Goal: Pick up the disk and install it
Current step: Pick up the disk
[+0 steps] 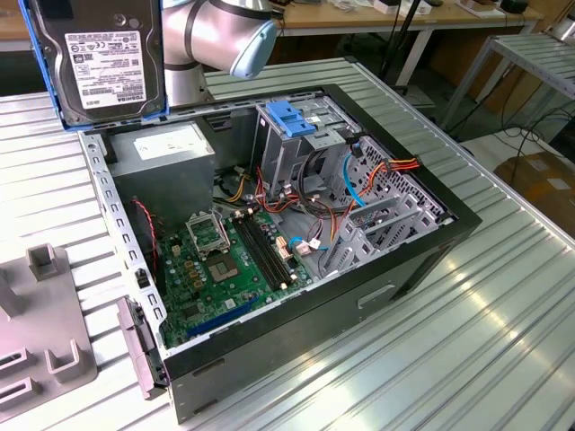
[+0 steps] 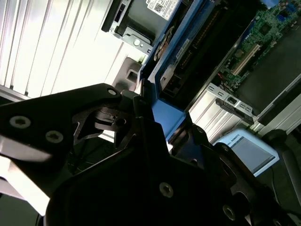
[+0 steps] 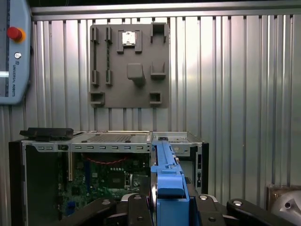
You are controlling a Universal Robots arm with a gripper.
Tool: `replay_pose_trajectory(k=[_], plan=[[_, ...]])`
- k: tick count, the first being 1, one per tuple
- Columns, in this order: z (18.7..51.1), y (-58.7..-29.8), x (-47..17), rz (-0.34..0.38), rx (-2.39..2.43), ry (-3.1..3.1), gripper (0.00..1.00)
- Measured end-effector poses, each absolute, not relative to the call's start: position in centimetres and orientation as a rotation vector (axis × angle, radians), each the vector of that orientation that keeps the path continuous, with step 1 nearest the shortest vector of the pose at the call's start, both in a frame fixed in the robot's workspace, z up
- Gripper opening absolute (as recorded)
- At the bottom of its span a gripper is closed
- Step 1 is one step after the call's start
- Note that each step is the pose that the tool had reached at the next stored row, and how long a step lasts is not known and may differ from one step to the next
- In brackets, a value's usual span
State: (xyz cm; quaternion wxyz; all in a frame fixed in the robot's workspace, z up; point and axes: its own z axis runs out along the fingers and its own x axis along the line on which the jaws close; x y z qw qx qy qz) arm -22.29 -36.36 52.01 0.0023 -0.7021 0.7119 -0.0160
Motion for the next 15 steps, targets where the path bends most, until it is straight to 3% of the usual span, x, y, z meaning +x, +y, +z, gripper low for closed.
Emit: replay_pose_trajectory(k=[15], plan=[[52.0, -36.4, -19.1, -0.05, -2.202, 2.233, 0.37]])
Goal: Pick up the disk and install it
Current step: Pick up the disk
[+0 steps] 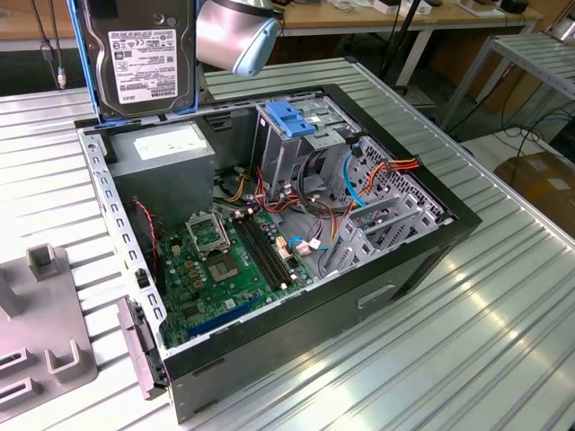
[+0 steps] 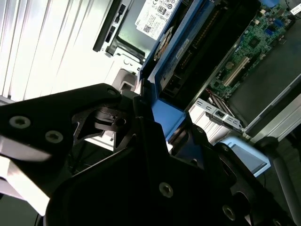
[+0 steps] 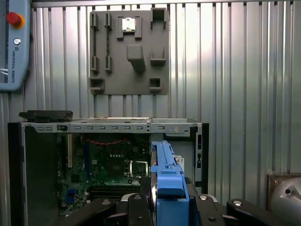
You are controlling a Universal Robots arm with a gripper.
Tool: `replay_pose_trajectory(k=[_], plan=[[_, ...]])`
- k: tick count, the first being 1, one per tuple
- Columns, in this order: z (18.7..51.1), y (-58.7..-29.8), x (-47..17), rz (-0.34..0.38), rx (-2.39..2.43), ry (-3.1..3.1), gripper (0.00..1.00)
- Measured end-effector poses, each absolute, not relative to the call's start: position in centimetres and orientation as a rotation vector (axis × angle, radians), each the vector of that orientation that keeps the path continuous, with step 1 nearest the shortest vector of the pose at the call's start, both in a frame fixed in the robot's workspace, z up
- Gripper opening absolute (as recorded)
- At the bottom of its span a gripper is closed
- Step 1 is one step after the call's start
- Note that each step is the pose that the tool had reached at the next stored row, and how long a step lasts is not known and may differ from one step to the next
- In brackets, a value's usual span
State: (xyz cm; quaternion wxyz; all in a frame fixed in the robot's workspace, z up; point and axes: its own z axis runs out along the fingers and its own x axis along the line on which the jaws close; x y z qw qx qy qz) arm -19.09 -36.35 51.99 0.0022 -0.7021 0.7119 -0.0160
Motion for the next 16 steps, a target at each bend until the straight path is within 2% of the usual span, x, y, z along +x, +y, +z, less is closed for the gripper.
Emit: replay_pose_trajectory(k=[16], plan=[[51.99, -36.56, -18.83, -0.05, -2.202, 2.233, 0.37]])
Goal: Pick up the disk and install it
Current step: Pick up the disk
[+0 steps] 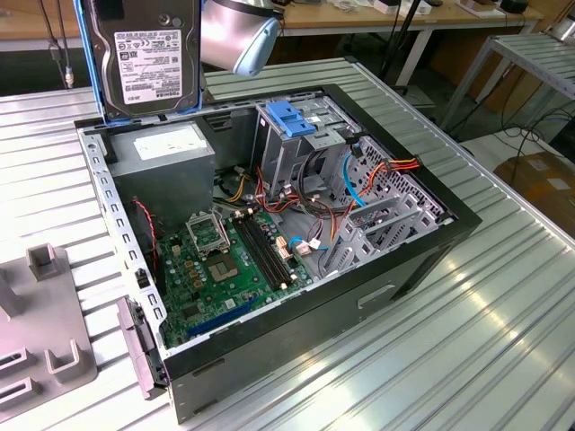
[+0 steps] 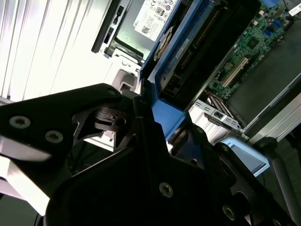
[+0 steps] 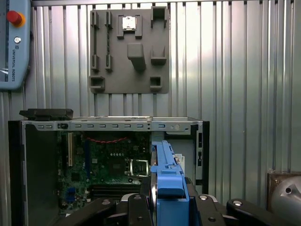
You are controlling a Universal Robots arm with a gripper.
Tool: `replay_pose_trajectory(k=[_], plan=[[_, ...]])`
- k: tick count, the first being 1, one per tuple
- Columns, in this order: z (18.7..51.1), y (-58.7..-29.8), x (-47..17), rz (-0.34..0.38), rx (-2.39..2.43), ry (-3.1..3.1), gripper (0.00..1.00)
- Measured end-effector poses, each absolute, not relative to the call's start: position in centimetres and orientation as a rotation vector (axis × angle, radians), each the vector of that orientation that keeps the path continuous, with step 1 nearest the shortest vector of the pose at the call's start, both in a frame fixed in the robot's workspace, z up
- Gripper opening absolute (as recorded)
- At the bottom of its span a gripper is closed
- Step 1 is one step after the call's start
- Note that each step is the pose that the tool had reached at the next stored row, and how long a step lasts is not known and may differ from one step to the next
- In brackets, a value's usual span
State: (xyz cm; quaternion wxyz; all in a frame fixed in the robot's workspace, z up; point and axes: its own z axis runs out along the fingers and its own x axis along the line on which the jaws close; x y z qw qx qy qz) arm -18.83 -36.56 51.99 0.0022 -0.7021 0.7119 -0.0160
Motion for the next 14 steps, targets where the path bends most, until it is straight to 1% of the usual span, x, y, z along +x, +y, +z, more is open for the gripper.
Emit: replay_pose_trajectory(k=[14], plan=[[51.9, -39.8, -17.7, -0.05, -2.203, 2.233, 0.37]])
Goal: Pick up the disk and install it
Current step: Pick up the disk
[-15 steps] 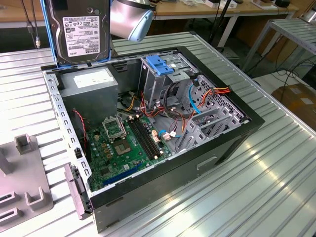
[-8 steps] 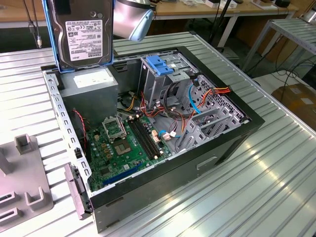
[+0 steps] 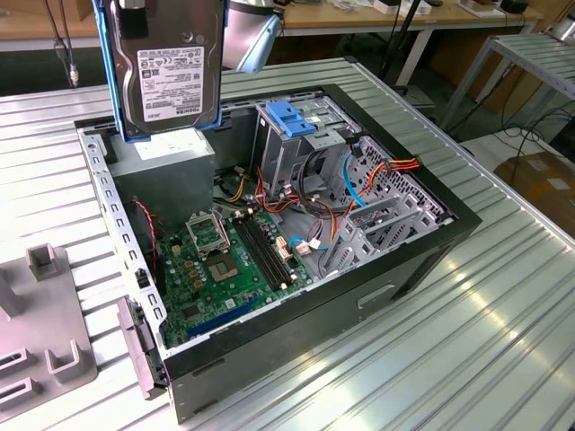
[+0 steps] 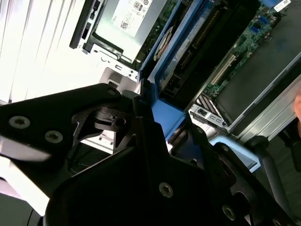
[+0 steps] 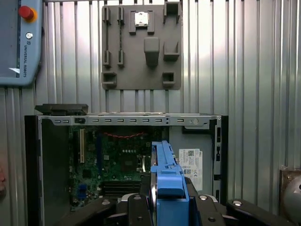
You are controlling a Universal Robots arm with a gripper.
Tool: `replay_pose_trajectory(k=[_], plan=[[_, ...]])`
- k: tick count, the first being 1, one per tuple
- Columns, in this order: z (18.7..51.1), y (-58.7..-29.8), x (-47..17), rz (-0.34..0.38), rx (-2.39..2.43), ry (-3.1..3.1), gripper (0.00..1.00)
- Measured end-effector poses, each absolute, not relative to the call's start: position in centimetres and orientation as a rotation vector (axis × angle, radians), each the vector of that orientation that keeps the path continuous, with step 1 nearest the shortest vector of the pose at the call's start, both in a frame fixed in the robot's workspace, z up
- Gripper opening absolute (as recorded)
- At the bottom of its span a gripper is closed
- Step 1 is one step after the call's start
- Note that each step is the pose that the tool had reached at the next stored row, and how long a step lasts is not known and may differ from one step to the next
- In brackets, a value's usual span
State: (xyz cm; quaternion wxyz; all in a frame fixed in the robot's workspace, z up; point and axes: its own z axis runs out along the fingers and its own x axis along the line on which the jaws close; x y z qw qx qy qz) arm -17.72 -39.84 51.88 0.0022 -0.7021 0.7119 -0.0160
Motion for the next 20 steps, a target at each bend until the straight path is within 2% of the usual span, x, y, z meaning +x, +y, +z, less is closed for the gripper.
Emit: replay_pose_trajectory(k=[8, 13, 20], plan=[[51.8, -41.0, -16.3, -0.05, -2.202, 2.234, 0.37], [51.6, -43.1, -16.1, -0.05, -2.202, 2.234, 0.37], [51.5, -44.3, -15.7, -0.05, -2.202, 2.233, 0.37]])
